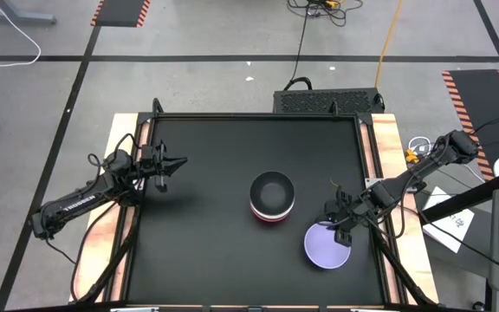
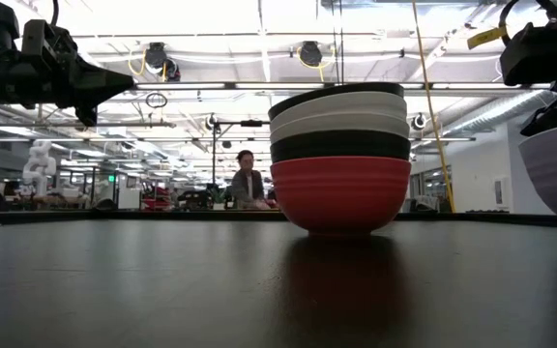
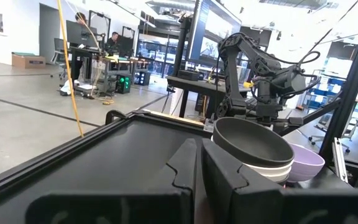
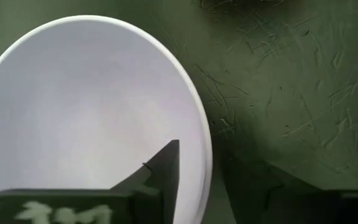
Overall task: Nest bowls inside each other
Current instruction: Stack the purple bowl on top of the black bowl
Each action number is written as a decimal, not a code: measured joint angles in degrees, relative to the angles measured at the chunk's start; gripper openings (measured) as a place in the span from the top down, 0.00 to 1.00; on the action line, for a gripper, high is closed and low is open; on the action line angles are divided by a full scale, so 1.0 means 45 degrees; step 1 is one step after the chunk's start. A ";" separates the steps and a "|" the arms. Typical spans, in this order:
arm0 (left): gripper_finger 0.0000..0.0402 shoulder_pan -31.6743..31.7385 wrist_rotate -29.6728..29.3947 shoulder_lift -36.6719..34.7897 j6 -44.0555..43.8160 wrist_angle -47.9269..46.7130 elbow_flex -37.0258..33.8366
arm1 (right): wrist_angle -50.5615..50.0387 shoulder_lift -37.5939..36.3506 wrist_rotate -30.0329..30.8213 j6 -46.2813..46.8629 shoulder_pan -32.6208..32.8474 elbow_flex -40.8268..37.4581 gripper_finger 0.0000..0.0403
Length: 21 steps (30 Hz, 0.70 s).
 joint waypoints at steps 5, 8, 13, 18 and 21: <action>0.94 -0.0003 0.0000 -0.0003 0.0000 0.0000 0.0000 | -0.0005 0.0000 0.0000 -0.0005 0.0000 0.0000 0.81; 0.94 -0.0005 0.0000 0.0000 0.0000 0.0000 0.0000 | -0.0005 0.0000 0.0000 -0.0054 0.0000 -0.0001 0.85; 0.94 -0.0005 0.0000 -0.0001 -0.0004 0.0000 0.0000 | -0.0010 0.0000 0.0000 -0.0112 0.0000 0.0000 0.93; 0.94 -0.0005 0.0000 -0.0002 -0.0005 0.0000 0.0000 | -0.0024 0.0005 0.0008 -0.0343 0.0000 -0.0003 0.99; 0.94 -0.0005 0.0000 0.0000 -0.0005 0.0000 0.0000 | -0.0024 0.0005 0.0024 -0.0345 0.0000 0.0000 0.98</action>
